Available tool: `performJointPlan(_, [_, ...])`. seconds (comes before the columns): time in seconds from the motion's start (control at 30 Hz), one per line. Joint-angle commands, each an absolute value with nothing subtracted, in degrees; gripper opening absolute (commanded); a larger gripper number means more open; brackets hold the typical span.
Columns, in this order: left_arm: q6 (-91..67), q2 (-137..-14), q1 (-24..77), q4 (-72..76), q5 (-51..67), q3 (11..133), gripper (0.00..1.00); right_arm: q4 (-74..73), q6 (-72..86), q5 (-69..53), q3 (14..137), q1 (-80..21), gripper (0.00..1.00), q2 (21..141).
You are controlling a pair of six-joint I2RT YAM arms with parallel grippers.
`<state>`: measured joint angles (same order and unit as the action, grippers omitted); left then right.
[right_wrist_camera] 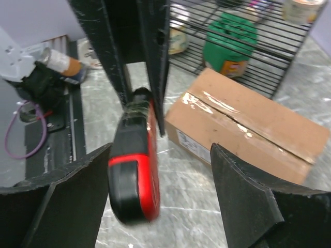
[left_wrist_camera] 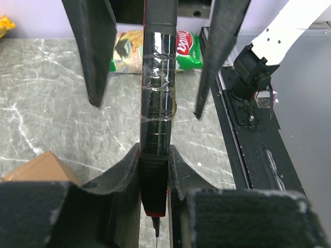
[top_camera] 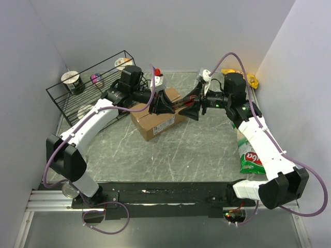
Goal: Unpack the express box
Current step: Cut the express box at the center of the board.
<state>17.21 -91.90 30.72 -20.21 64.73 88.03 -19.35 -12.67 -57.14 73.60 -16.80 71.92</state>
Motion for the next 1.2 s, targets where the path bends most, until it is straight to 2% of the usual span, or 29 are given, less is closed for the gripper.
performJointPlan(0.0, [16.26, -92.37, 30.85, -17.14, 68.82, 89.47, 0.01, -17.23, -11.25, -60.29, 75.59, -17.84, 0.78, 72.07])
performJointPlan(0.23, [15.47, -92.90, 30.85, -16.79, 68.99, 89.12, 0.01, -11.87, -5.37, -61.79, 75.06, -17.84, 0.73, 72.16])
performJointPlan(0.33, [15.03, -92.90, 30.85, -16.44, 69.08, 88.95, 0.01, -11.33, -4.04, -62.05, 75.41, -18.19, 0.69, 72.42])
performJointPlan(0.47, [15.29, -92.99, 30.85, -16.44, 68.82, 89.38, 0.01, -13.01, -6.06, -62.14, 74.97, -18.54, 0.59, 72.51])
performJointPlan(0.7, [15.38, -92.72, 30.94, -16.44, 68.56, 89.21, 0.01, -14.59, -7.38, -61.96, 74.09, -19.60, 0.53, 72.25])
performJointPlan(0.8, [15.38, -92.72, 31.03, -16.35, 68.47, 89.21, 0.01, -15.82, -8.43, -62.75, 74.44, -20.13, 0.30, 72.95])
performJointPlan(0.83, [15.38, -92.72, 31.03, -16.35, 68.12, 89.21, 0.01, -16.08, -8.35, -62.84, 74.70, -20.13, 0.06, 73.04])
performJointPlan(0.87, [15.47, -92.72, 31.03, -16.52, 67.85, 89.21, 0.01, -15.13, -7.74, -61.97, 74.62, -20.13, 0.00, 72.86])
performJointPlan(0.9, [16.25, -92.72, 31.03, -17.39, 67.24, 89.12, 0.01, -14.51, -7.21, -61.61, 74.45, -20.13, 0.00, 72.77])
performJointPlan(0.93, [16.87, -92.64, 31.03, -18.19, 64.54, 89.12, 0.04, -14.33, -6.51, -61.09, 74.53, -20.04, 0.00, 72.69])
performJointPlan(0.97, [17.22, -92.38, 31.03, -18.80, 62.25, 88.86, 0.32, -14.07, -5.72, -57.08, 74.62, -19.78, 0.00, 72.16])
performJointPlan(1.0, [19.66, -91.94, 30.85, -19.85, 59.70, 88.68, 0.44, -13.80, -4.41, -52.34, 74.27, -19.69, 0.00, 71.38])
performJointPlan(1.03, [21.60, -90.54, 30.59, -22.39, 55.68, 88.42, 0.52, -13.54, -3.00, -48.38, 73.22, -19.43, 0.00, 70.67])
performJointPlan(1.07, [22.84, -89.57, 30.41, -22.50, 46.41, 86.76, 0.60, -13.45, -2.55, -44.60, 72.43, -19.08, 0.00, 68.92])
performJointPlan(1.1, [23.37, -88.60, 29.19, -21.72, 40.58, 85.36, 0.63, -14.58, -1.94, -34.55, 71.64, -18.72, 0.00, 68.04])
performJointPlan(1.13, [22.33, -86.94, 28.48, -18.75, 35.12, 83.78, 0.69, -15.11, -1.32, -29.76, 69.80, -18.81, 0.00, 67.16])
performJointPlan(1.17, [19.89, -86.58, 27.69, -17.50, 23.50, 81.24, 0.72, -15.47, -1.06, -24.75, 68.57, -18.72, 0.00, 65.76])
